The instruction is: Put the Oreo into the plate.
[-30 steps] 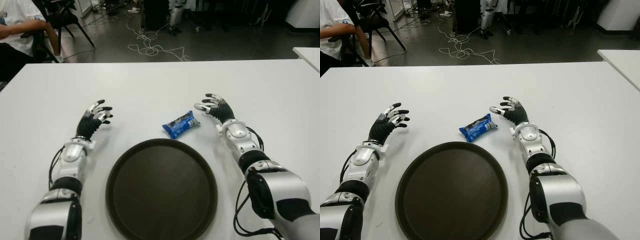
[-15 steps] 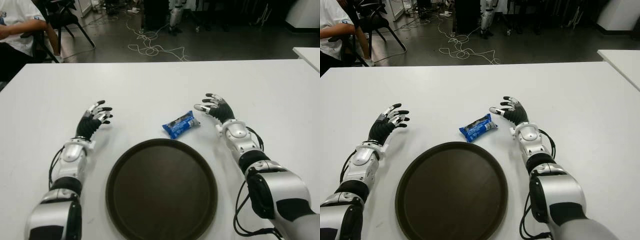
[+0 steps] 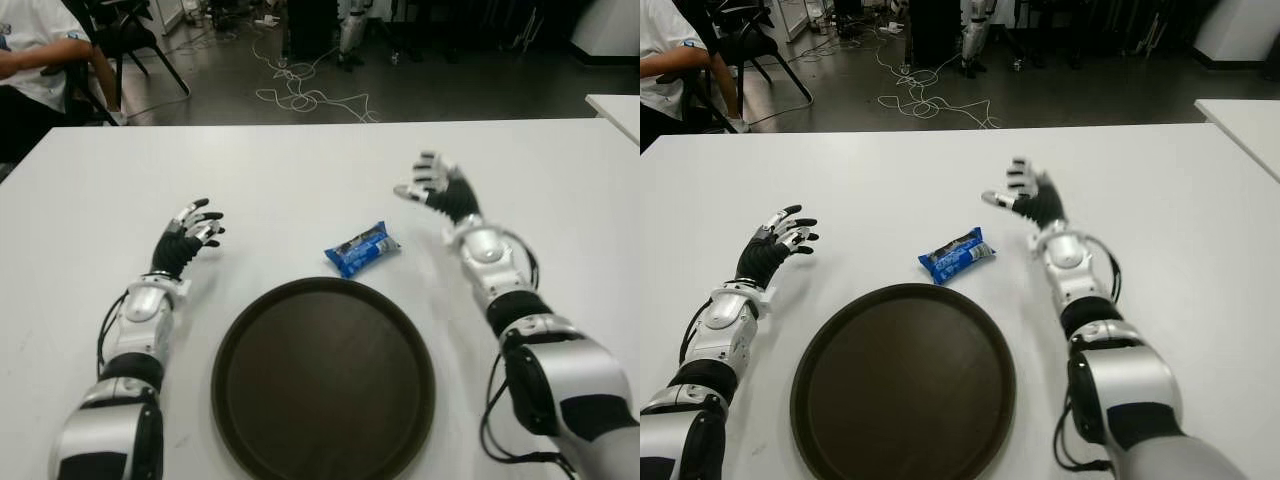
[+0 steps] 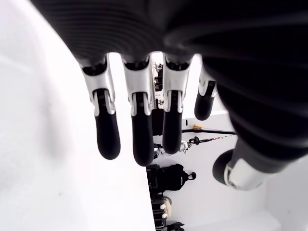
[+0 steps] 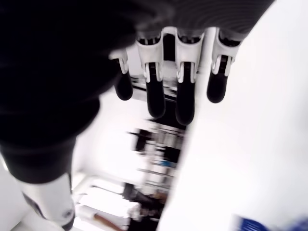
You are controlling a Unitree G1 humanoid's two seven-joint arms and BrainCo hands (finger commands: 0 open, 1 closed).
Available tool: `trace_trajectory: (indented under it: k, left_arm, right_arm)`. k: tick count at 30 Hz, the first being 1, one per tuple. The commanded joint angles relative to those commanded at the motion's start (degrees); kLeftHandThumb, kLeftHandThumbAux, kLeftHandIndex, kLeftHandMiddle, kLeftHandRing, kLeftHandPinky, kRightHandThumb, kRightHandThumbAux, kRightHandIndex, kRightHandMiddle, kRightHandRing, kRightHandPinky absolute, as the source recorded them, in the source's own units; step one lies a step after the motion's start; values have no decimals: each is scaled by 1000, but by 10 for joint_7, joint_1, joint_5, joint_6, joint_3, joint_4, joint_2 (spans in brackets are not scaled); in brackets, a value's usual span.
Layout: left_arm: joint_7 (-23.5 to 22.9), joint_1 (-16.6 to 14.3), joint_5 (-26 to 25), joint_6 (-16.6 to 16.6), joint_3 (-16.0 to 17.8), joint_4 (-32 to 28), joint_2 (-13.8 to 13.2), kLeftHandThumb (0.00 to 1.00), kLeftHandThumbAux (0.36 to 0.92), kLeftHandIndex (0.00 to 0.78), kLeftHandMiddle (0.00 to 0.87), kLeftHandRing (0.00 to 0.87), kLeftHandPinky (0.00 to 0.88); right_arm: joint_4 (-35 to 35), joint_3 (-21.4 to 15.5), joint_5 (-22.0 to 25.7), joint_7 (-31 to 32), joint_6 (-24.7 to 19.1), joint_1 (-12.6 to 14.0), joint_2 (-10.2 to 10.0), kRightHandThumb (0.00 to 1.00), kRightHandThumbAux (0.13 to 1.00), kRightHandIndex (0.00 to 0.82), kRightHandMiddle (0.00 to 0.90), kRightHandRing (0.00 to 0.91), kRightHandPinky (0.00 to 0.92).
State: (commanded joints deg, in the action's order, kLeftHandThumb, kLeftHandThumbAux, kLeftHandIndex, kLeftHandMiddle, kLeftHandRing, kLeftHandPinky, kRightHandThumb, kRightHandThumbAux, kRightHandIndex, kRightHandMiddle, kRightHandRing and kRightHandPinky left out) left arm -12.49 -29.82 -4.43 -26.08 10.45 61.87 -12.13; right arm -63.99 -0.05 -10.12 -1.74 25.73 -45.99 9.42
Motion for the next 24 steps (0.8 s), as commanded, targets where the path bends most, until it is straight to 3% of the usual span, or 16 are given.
trace_trajectory:
  k: [2, 6, 8, 10, 12, 20, 24]
  left_arm:
    - [1, 1, 0, 0, 0, -1, 0, 209, 646, 160, 297, 341, 404]
    - [-1, 2, -3, -1, 1, -6, 3, 226, 651, 157, 302, 354, 416]
    - [-1, 4, -4, -1, 1, -9, 3, 225, 652, 156, 301, 351, 410]
    - [-3, 5, -6, -1, 2, -12, 5, 220, 653, 155, 299, 348, 410]
    - [-3, 6, -7, 1, 1, -15, 5, 216, 655, 154, 299, 348, 412]
    - [7, 10, -1, -1, -6, -22, 3, 193, 648, 166, 304, 347, 410]
    - [9, 13, 2, -4, -9, -26, 1, 200, 641, 167, 310, 352, 409]
  right_arm:
    - [13, 8, -7, -1, 1, 3, 4, 0, 766, 161, 241, 242, 246]
    - [69, 53, -58, 3, -5, 8, 31, 0, 759, 152, 227, 231, 245]
    - [99, 77, -88, 17, -23, 0, 51, 0, 758, 148, 219, 223, 233]
    - [128, 122, -142, 48, -13, -6, 89, 0, 751, 159, 221, 226, 221]
    - [147, 152, -174, 69, -2, -5, 110, 0, 746, 173, 231, 238, 220]
    - [142, 236, -253, 129, -11, -47, 123, 0, 713, 222, 268, 283, 245]
    - [150, 255, -266, 153, -19, -54, 127, 0, 708, 225, 261, 265, 224]
